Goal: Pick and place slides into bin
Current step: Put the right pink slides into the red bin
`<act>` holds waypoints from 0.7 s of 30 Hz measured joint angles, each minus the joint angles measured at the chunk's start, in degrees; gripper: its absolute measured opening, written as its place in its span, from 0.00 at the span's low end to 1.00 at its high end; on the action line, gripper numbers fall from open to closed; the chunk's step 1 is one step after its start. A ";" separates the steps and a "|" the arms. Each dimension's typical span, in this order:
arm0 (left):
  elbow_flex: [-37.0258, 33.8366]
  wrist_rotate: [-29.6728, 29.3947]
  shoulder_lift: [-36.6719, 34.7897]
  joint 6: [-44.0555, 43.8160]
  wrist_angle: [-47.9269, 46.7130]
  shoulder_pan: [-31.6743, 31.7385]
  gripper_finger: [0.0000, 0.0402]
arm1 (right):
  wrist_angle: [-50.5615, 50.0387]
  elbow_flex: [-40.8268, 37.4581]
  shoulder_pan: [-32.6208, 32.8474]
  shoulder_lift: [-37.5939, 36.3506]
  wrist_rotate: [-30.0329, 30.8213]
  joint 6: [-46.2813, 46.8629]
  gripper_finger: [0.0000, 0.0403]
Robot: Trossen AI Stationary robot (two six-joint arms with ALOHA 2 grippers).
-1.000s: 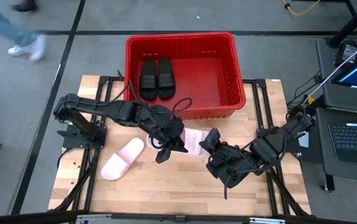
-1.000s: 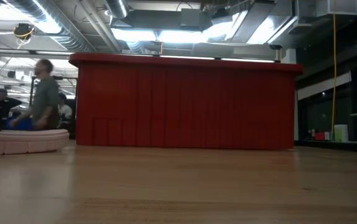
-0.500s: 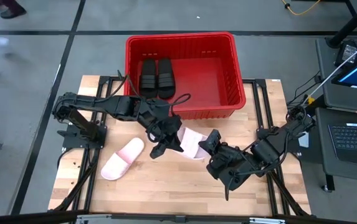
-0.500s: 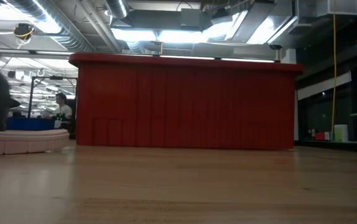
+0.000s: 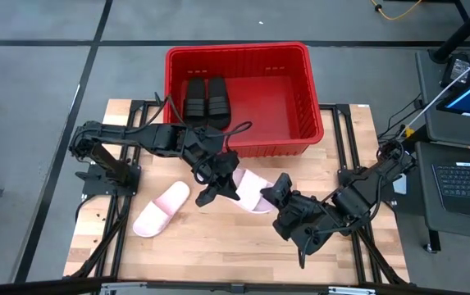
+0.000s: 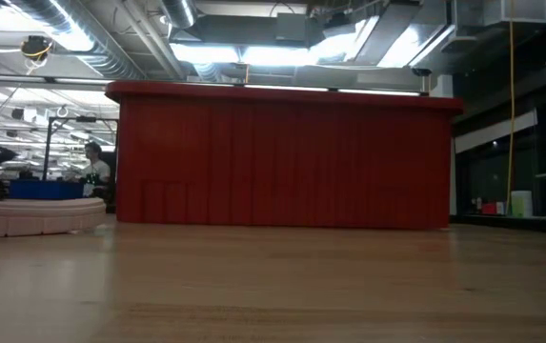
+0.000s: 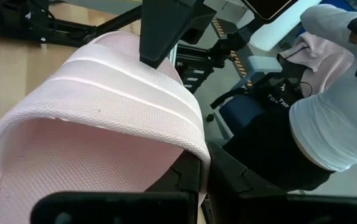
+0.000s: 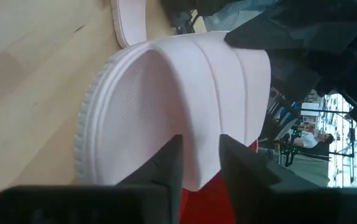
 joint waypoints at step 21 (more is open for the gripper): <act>0.00 0.42 -0.04 0.93 0.68 -0.02 0.02 | 2.75 0.00 -4.02 0.00 -2.55 0.49 0.34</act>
